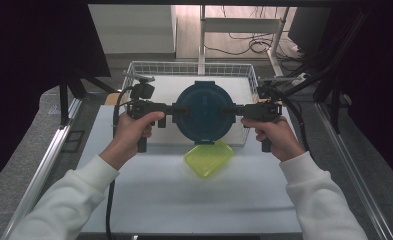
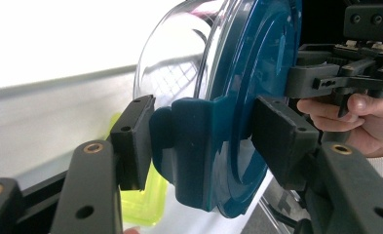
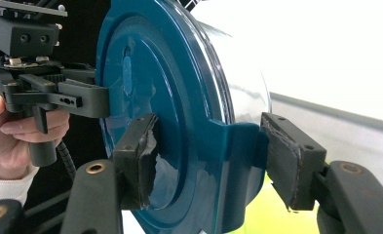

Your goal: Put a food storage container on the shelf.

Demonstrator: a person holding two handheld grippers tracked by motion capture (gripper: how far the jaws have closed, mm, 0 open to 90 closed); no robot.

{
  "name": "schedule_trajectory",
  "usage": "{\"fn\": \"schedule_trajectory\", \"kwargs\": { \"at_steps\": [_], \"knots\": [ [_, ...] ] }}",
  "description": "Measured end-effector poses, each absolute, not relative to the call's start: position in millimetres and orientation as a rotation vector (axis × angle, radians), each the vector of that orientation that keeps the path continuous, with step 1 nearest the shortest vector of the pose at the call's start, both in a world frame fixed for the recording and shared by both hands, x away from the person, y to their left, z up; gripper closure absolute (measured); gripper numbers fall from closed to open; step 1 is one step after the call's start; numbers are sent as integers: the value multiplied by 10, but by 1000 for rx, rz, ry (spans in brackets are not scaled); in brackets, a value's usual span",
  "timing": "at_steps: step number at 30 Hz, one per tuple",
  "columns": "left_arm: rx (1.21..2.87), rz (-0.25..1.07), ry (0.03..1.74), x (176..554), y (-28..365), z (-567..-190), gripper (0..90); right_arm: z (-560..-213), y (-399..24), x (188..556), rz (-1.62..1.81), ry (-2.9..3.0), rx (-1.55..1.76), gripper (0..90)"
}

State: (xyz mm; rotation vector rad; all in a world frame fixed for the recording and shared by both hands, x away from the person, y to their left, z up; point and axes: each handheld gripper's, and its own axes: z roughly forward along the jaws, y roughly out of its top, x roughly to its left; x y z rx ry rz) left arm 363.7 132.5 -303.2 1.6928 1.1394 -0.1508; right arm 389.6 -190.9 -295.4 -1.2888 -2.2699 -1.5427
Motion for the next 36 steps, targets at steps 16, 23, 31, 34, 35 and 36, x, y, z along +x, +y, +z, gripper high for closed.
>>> {"fn": "schedule_trajectory", "kwargs": {
  "at_steps": [16,23,31,34,35,36],
  "knots": [
    [1670,-139,1137,4073,1456,-2807,425,-2715,-1790,4344,-1570,-2254,-1285,412],
    [1667,-125,1114,4297,1530,-2748,427,-2635,-1730,4563,-1572,-2248,-1290,416],
    [1655,-155,1125,4502,1562,-2835,426,-2669,-1689,4751,-1540,-2254,-1321,415],
    [1645,-168,1131,4569,1565,-2875,426,-2685,-1685,4815,-1528,-2250,-1335,415],
    [1648,-169,1126,4594,1573,-2894,426,-2691,-1682,4830,-1528,-2249,-1337,415],
    [1644,-175,1129,4610,1574,-2907,425,-2700,-1680,4849,-1522,-2250,-1339,414]
  ]
}}
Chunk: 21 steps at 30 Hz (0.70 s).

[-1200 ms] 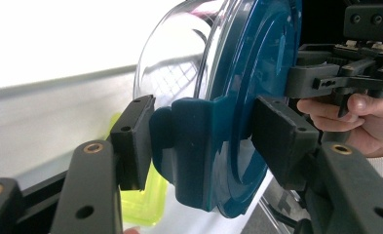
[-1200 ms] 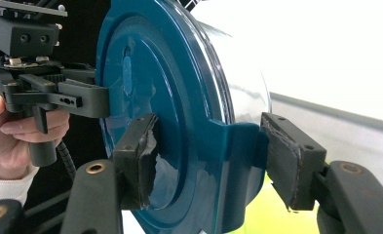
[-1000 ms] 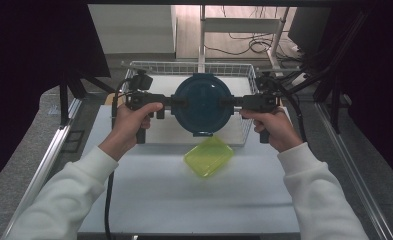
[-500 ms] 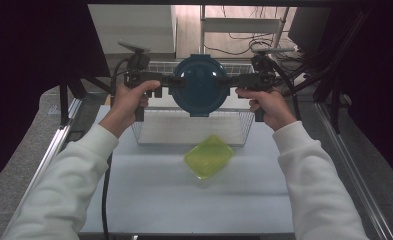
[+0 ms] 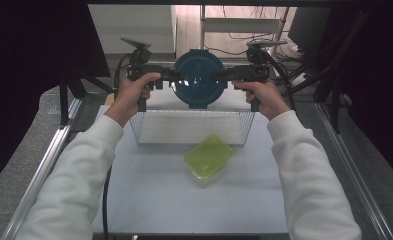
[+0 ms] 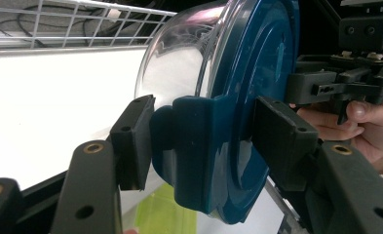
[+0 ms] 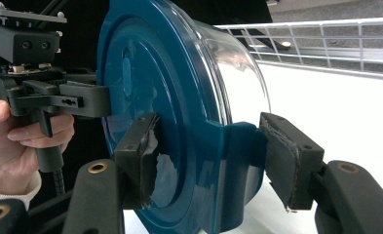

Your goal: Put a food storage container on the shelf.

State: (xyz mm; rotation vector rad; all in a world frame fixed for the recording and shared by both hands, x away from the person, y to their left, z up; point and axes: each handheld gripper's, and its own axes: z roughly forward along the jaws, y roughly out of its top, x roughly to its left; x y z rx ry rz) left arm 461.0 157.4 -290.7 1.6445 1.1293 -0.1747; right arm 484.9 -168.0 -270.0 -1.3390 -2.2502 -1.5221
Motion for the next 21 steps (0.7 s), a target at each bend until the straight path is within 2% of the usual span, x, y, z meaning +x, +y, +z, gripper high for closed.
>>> {"fn": "schedule_trajectory", "kwargs": {
  "at_steps": [21],
  "knots": [
    [1626,-195,1176,4766,1589,-3051,422,-2869,-1640,4995,-1453,-2195,-1411,406]
  ]
}}
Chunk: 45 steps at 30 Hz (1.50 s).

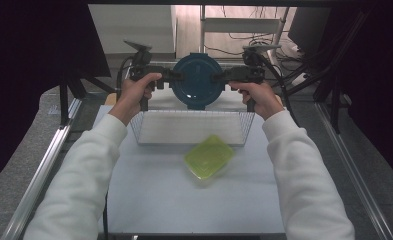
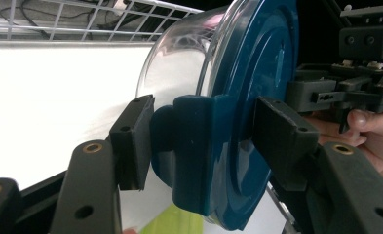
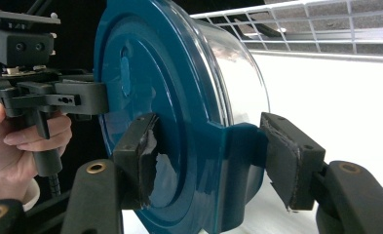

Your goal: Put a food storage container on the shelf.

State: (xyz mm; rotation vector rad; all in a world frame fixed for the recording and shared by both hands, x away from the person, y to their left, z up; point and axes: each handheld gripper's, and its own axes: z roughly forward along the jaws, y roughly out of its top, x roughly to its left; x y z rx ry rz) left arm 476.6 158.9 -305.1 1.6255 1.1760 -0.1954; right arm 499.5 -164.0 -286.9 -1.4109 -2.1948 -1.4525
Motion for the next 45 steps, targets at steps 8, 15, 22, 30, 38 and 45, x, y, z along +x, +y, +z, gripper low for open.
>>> {"fn": "schedule_trajectory", "kwargs": {
  "at_steps": [8,15,22,30,38,45],
  "knots": [
    [1583,-230,1201,4854,1602,-3105,421,-2881,-1642,5068,-1442,-2172,-1436,405],
    [1530,-244,1252,4920,1579,-3141,420,-2917,-1645,5199,-1381,-2097,-1494,390],
    [1469,-299,1294,5032,1601,-3242,406,-2948,-1613,5297,-1350,-2037,-1558,380],
    [1433,-338,1328,5107,1613,-3310,402,-2990,-1600,5360,-1328,-1999,-1596,364],
    [1414,-358,1352,5150,1604,-3368,384,-3078,-1613,5401,-1330,-1934,-1633,354],
    [1411,-332,1344,5148,1581,-3373,375,-3078,-1598,5374,-1352,-1944,-1650,326]
  ]
}}
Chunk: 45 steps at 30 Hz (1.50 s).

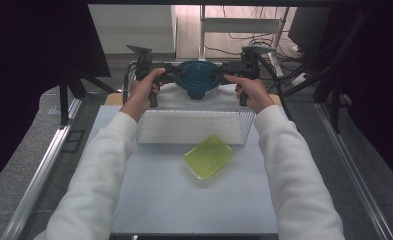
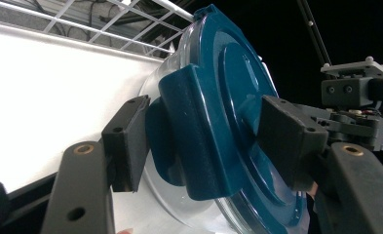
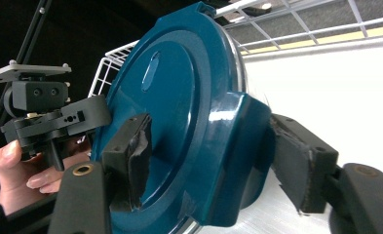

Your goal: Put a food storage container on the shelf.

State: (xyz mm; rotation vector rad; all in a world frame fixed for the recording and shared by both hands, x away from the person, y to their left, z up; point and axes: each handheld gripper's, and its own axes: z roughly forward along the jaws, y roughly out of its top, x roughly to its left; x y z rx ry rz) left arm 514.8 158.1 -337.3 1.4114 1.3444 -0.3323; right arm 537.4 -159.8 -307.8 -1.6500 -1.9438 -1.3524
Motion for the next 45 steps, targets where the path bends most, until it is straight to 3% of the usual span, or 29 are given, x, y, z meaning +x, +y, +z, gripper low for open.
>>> {"fn": "schedule_trajectory", "kwargs": {
  "at_steps": [5,10,20,28,45],
  "knots": [
    [1431,-233,1356,5121,1549,-3350,219,-3011,-1585,5303,-1391,-2007,-1687,231],
    [1454,-121,1324,5029,1544,-3269,157,-2891,-1643,5198,-1464,-2033,-1703,218],
    [1633,112,1218,4684,1567,-3057,148,-2747,-1769,4875,-1543,-2306,-1569,232],
    [1771,271,1137,4148,1474,-3047,183,-2724,-1947,4506,-1597,-2480,-1426,232],
    [1801,214,998,3175,1555,-3525,222,-3190,-2422,3664,-1645,-2542,-1269,228]
  ]
}}
